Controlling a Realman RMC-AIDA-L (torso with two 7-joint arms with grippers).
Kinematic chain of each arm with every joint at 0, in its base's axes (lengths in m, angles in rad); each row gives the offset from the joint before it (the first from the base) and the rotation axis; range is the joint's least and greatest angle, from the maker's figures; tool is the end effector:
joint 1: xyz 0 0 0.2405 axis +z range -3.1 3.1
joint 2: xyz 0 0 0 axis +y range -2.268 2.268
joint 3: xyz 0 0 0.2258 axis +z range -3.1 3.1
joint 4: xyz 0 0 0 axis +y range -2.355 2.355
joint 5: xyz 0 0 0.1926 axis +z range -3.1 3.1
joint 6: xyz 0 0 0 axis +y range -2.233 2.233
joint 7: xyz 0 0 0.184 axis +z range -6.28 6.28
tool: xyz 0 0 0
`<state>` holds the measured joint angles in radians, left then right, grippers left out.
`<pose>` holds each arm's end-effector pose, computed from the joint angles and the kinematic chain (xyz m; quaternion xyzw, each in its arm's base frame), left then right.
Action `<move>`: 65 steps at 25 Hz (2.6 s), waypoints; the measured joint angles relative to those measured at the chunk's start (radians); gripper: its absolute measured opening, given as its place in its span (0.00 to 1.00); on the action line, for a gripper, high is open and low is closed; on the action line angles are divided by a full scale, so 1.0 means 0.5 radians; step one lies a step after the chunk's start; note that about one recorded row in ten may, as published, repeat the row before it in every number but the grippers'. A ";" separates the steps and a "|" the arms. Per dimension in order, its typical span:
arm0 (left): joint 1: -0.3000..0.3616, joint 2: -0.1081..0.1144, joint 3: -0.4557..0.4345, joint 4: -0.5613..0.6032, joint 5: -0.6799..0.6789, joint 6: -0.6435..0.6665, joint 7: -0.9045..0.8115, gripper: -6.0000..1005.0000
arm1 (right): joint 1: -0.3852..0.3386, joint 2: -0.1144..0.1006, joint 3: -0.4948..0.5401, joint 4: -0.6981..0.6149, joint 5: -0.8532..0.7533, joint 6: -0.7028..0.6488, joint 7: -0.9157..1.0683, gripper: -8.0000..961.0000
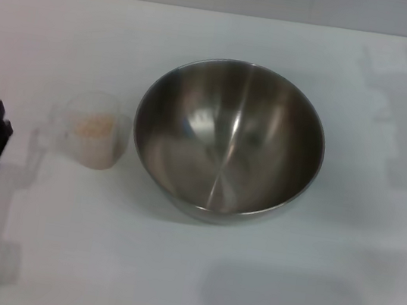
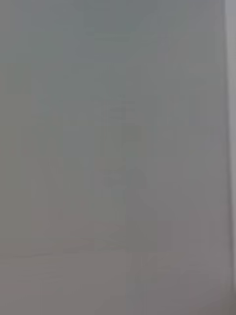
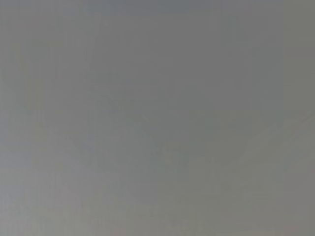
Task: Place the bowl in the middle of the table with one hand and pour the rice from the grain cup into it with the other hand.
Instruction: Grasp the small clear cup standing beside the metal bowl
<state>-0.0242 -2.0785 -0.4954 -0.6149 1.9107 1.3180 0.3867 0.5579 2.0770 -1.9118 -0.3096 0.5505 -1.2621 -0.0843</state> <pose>-0.2911 0.2434 -0.0207 -0.6419 -0.2440 -0.2390 0.6865 0.1899 0.3969 0.0501 -0.6547 0.0532 0.3704 0.6568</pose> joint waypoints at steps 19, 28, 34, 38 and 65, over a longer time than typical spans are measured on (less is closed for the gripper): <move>-0.131 -0.003 0.270 -0.077 -0.260 -0.220 0.004 0.70 | 0.090 -0.009 0.013 0.116 0.003 0.059 0.026 0.78; -0.162 -0.003 0.255 -0.052 -0.263 -0.251 0.000 0.69 | 0.084 -0.004 0.013 0.114 -0.001 0.058 0.028 0.78; -0.220 -0.003 0.251 -0.004 -0.293 -0.284 -0.011 0.69 | 0.084 -0.001 0.010 0.114 -0.009 0.056 0.028 0.78; -0.250 -0.003 0.248 0.013 -0.326 -0.301 -0.012 0.69 | 0.085 0.000 0.009 0.120 -0.010 0.056 0.028 0.78; -0.463 -0.003 0.177 0.151 -0.364 -0.486 -0.159 0.67 | 0.092 0.006 0.009 0.113 0.001 0.103 0.028 0.78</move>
<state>-0.2556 -2.0801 -0.4070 -0.5393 1.7288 1.0751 0.3074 0.6037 2.0800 -1.9072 -0.2529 0.5511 -1.2107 -0.0705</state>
